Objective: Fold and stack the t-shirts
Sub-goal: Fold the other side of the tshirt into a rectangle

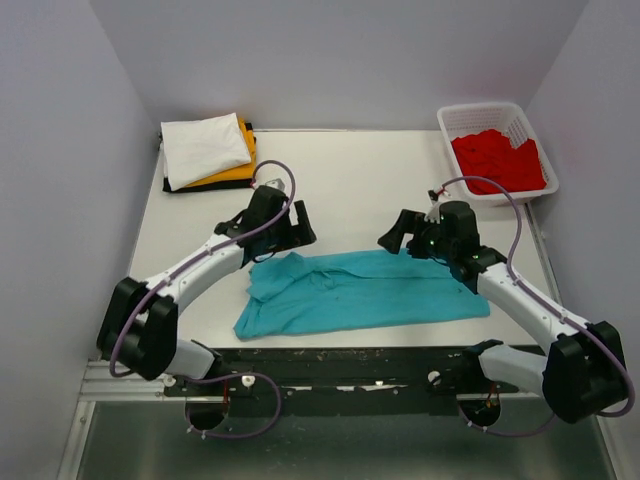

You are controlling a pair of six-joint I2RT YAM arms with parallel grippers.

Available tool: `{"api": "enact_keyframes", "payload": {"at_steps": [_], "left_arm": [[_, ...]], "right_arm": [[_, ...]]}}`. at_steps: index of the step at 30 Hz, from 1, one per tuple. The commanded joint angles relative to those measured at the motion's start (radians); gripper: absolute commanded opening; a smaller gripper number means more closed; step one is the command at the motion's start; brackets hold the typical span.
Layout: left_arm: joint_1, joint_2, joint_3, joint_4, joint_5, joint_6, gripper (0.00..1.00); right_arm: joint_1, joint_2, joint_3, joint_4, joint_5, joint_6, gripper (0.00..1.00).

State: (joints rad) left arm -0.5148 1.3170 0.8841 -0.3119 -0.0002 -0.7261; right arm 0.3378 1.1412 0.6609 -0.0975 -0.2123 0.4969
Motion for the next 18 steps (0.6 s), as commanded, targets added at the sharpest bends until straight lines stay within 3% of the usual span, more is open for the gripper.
{"api": "enact_keyframes", "payload": {"at_steps": [1,6,9,14,18], "left_arm": [[0.021,0.149,0.066,0.027,0.152,0.070,0.98],[0.022,0.194,0.054,0.047,0.181,0.054,0.99],[0.027,0.174,0.017,0.113,0.268,0.035,0.99],[0.024,0.141,-0.074,0.223,0.408,0.002,0.98],[0.010,0.106,-0.153,0.208,0.420,-0.026,0.99]], "right_arm": [[0.009,0.007,-0.012,0.050,-0.035,-0.034,1.00],[0.078,0.096,-0.007,0.128,-0.149,-0.060,1.00],[0.162,0.179,0.038,0.130,-0.108,-0.086,1.00],[0.167,0.216,0.050,0.161,-0.089,-0.066,1.00],[0.167,0.208,0.046,0.160,-0.082,-0.072,1.00]]}}
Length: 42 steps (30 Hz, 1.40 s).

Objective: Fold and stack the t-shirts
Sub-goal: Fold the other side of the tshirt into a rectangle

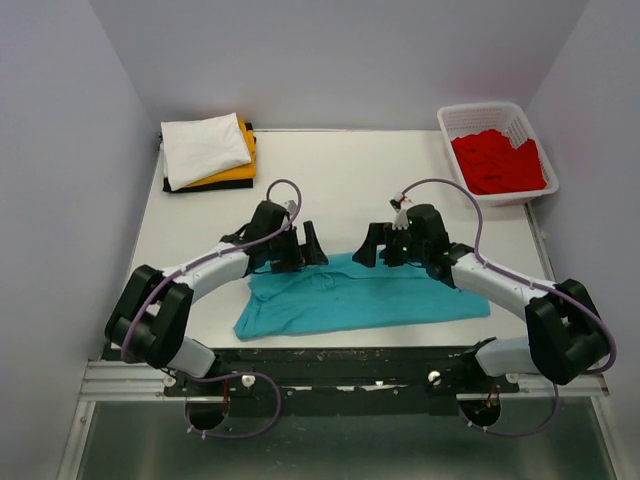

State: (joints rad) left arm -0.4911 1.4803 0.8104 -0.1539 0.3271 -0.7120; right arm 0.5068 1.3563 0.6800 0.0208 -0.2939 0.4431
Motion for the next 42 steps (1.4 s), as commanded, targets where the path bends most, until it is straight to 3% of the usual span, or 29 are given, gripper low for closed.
{"api": "enact_keyframes", "payload": {"at_steps": [1,7,11,13,17,19,21,25,29,33,36,38,42], "left_arm": [[-0.024,-0.086,-0.115,0.067,0.106,-0.056,0.99],[-0.128,-0.296,-0.272,0.099,0.138,-0.039,0.99],[-0.254,-0.411,-0.330,0.057,0.170,-0.029,0.98],[-0.282,-0.504,-0.320,-0.048,0.090,-0.028,0.99],[-0.275,-0.794,-0.290,-0.269,-0.259,-0.082,0.99],[-0.251,-0.889,-0.270,-0.378,-0.466,-0.134,0.99],[-0.167,-0.939,-0.265,-0.444,-0.539,-0.171,0.99],[0.062,-0.935,-0.303,-0.420,-0.367,-0.145,0.98],[0.147,-0.867,-0.322,-0.418,-0.342,-0.177,0.99],[0.187,-0.852,-0.363,-0.362,-0.328,-0.178,0.99],[0.220,-0.841,-0.375,-0.362,-0.328,-0.164,0.99],[0.237,-0.841,-0.381,-0.359,-0.309,-0.163,0.99],[0.251,-0.841,-0.391,-0.345,-0.286,-0.158,0.99]], "right_arm": [[-0.002,-0.011,0.027,0.039,0.006,-0.021,1.00],[-0.002,-0.015,0.020,0.039,-0.016,-0.044,1.00],[-0.001,-0.019,0.011,0.047,-0.022,-0.076,1.00],[0.012,-0.016,0.013,0.087,-0.074,-0.104,1.00],[0.084,0.076,0.060,0.249,-0.161,-0.118,1.00],[0.138,0.173,0.135,0.291,-0.180,-0.138,1.00],[0.194,0.264,0.213,0.309,-0.176,-0.182,1.00],[0.311,0.412,0.365,0.220,-0.092,-0.473,0.97],[0.372,0.459,0.411,0.188,-0.035,-0.686,0.93],[0.394,0.506,0.453,0.144,-0.089,-0.747,0.82],[0.433,0.557,0.485,0.113,-0.057,-0.781,0.80],[0.448,0.585,0.506,0.108,-0.023,-0.793,0.72],[0.452,0.612,0.539,0.092,0.000,-0.804,0.70]]}}
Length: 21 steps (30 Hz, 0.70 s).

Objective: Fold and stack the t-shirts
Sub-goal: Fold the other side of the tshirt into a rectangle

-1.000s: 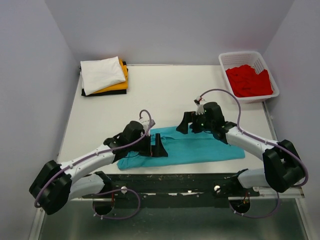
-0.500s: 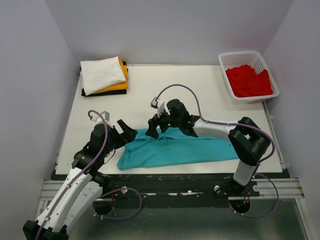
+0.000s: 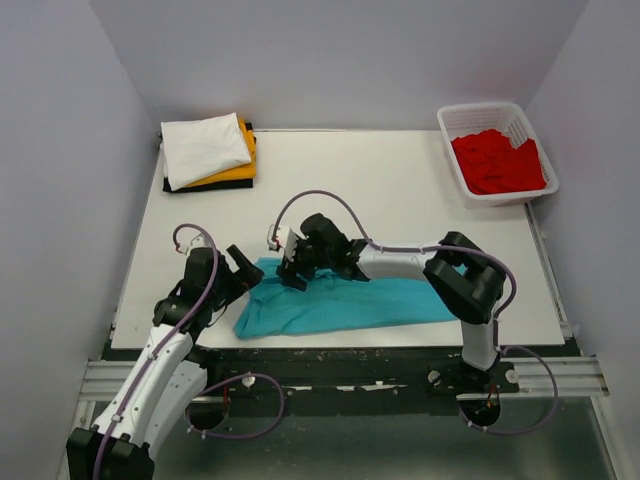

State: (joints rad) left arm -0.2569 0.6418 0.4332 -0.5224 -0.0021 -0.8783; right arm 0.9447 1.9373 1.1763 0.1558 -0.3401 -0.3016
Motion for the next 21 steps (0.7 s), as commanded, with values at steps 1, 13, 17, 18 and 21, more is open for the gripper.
{"api": "enact_keyframes", "payload": {"at_steps": [1,13,17,18,21], "left_arm": [[0.019,-0.001,-0.018,0.028,0.049,0.009,0.99],[0.039,0.003,-0.025,0.035,0.050,0.019,0.99],[0.040,0.005,-0.027,0.040,0.049,0.020,0.99],[0.040,0.006,-0.027,0.041,0.048,0.021,0.98],[0.041,0.013,-0.025,0.040,0.036,0.023,0.99]], "right_arm": [[0.015,0.032,0.046,-0.045,0.041,-0.063,0.70],[0.027,0.008,0.063,-0.124,0.035,-0.057,0.09],[0.059,-0.030,0.065,-0.229,0.046,-0.054,0.01],[0.072,-0.045,0.058,-0.244,0.058,-0.051,0.01],[0.103,-0.079,0.027,-0.276,0.125,-0.023,0.01]]}}
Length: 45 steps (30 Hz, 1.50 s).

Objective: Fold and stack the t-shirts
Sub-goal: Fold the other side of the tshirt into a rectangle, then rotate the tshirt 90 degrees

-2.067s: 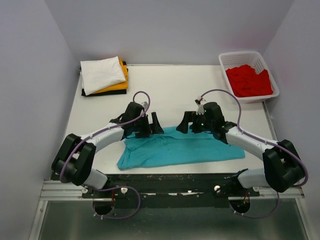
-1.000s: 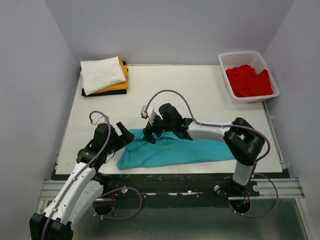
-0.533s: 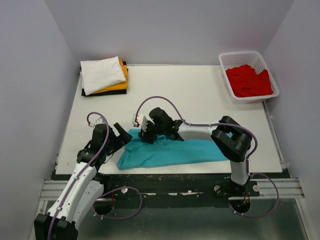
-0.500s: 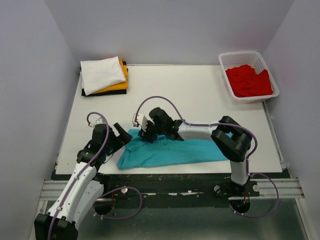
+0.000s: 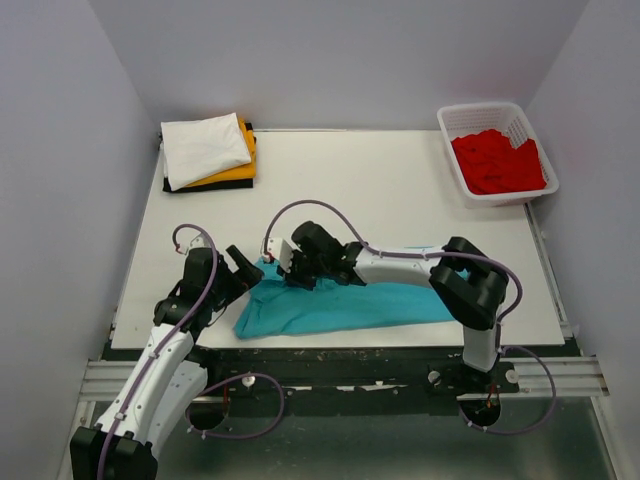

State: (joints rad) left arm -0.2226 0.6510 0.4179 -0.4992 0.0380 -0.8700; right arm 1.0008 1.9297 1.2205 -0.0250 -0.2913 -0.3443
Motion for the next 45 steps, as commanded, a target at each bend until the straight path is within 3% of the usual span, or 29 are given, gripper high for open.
{"api": "enact_keyframes", "payload": {"at_steps": [1,8,10,11,12,13,15,20,24,29,33,39,45], "left_arm": [[0.008,0.007,-0.009,0.016,-0.007,0.010,0.98],[0.008,0.036,0.024,0.016,0.002,0.013,0.99],[0.008,0.038,0.031,0.015,0.013,0.015,0.99],[0.008,0.039,0.032,0.015,0.016,0.015,0.99],[0.008,0.039,0.034,0.014,0.016,0.015,0.99],[0.008,0.037,0.035,0.013,0.022,0.016,0.99],[0.007,0.035,0.042,0.001,0.039,0.018,0.99],[0.005,0.012,0.045,0.025,0.179,0.026,0.99],[-0.037,0.018,0.005,0.178,0.332,-0.011,0.99],[-0.230,0.141,0.048,0.251,0.243,-0.042,0.98],[-0.279,0.301,0.034,0.344,0.253,-0.078,0.99],[-0.280,0.567,0.049,0.433,0.259,-0.088,0.99],[-0.213,0.860,0.374,0.266,0.130,-0.019,0.99]], "right_arm": [[0.053,-0.083,-0.032,-0.100,0.097,0.038,0.01],[0.100,-0.128,-0.103,-0.112,0.170,0.175,0.10],[0.117,-0.133,-0.110,-0.122,0.167,0.219,0.18],[0.133,-0.137,-0.118,-0.126,0.163,0.238,0.30],[0.147,-0.142,-0.125,-0.128,0.167,0.254,0.49],[0.165,-0.153,-0.135,-0.128,0.197,0.273,0.60],[0.189,-0.199,-0.156,-0.131,0.259,0.304,0.63],[0.191,-0.458,-0.297,-0.009,0.469,0.458,1.00],[0.136,-0.583,-0.389,0.028,0.798,0.659,1.00],[-0.185,-0.536,-0.363,-0.236,0.718,0.982,1.00],[-0.322,-0.514,-0.391,-0.251,0.739,1.038,1.00],[-0.434,-0.467,-0.429,-0.201,0.642,1.076,1.00],[-0.443,-0.410,-0.441,-0.206,0.547,1.079,1.00]]}}
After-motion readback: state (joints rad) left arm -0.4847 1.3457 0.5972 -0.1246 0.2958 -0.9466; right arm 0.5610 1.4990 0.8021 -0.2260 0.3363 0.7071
